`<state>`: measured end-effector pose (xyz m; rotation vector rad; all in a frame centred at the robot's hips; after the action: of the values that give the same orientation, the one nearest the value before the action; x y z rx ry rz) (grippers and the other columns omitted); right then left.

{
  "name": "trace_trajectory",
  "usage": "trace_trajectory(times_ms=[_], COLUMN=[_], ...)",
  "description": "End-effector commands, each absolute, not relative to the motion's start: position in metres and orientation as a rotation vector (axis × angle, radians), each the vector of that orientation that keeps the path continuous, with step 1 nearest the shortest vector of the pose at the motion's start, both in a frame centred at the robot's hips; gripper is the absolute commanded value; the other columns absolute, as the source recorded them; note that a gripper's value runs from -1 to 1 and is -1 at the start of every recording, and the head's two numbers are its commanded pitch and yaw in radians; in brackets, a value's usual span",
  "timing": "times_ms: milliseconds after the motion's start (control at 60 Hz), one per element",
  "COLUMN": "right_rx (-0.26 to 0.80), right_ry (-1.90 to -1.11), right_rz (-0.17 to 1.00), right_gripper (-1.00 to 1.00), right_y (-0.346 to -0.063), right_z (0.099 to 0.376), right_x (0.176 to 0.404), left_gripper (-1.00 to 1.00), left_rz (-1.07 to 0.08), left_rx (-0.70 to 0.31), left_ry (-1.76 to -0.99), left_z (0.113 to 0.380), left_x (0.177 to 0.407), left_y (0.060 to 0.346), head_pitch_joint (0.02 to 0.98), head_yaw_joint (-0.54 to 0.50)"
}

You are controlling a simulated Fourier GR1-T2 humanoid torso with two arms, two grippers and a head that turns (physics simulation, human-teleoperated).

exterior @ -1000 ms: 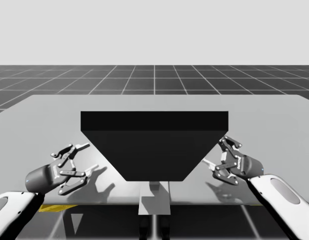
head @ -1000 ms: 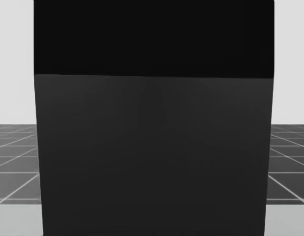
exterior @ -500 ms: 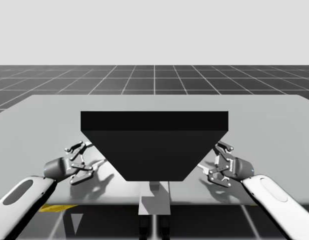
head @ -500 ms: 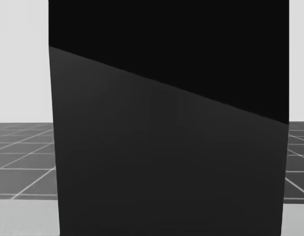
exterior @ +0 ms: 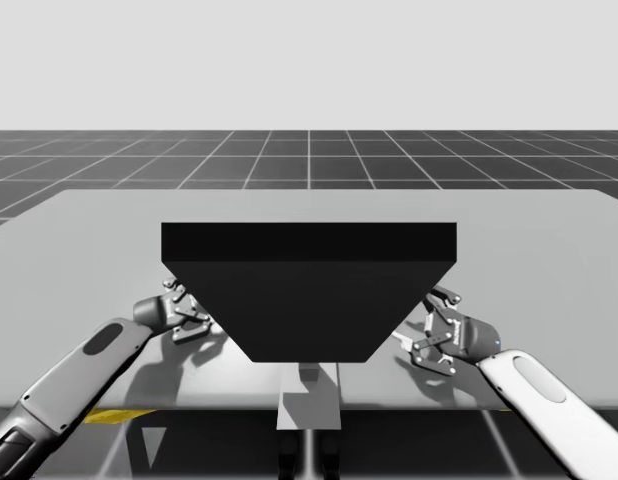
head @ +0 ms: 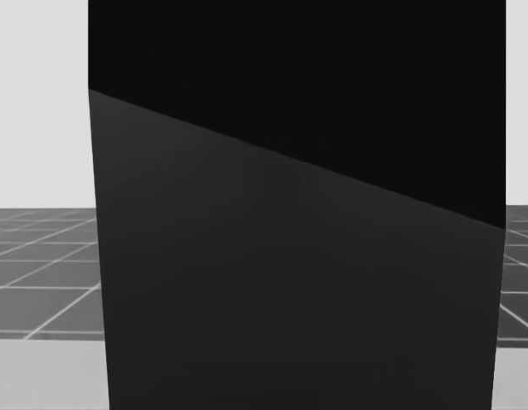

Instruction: Reach around the screen and pick up the object behind it.

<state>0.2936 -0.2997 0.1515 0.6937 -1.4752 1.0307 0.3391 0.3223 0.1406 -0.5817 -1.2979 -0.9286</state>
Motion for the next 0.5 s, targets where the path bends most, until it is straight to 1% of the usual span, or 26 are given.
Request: trace_trajectory(times_ms=[17, 283, 483, 500], right_rx=[0.846, 0.841, 0.842, 0.844], right_ry=[-1.686, -1.685, -1.687, -1.688], right_rz=[0.977, 0.990, 1.000, 1.001], right_gripper=[-1.00, -1.00, -1.00, -1.00], right_y=[-0.295, -0.293, -0.291, -0.291], right_z=[0.163, 0.162, 0.163, 0.163], right_x=[0.291, 0.291, 0.289, 0.289], left_gripper=[-1.00, -1.00, -1.00, -0.85], left_rz=[-0.928, -0.951, -0.929, -0.927], left_rx=[-0.607, -0.635, -0.652, -0.649], left_ry=[-1.274, -1.238, -1.206, -1.208], left_z=[0.127, 0.110, 0.095, 0.095], left_x=[0.353, 0.364, 0.363, 0.363], left_y=[0.311, 0.284, 0.283, 0.283], head_pitch_joint=[0.143, 0.154, 0.158, 0.158], head_yaw_joint=[0.05, 0.04, 0.04, 0.04])
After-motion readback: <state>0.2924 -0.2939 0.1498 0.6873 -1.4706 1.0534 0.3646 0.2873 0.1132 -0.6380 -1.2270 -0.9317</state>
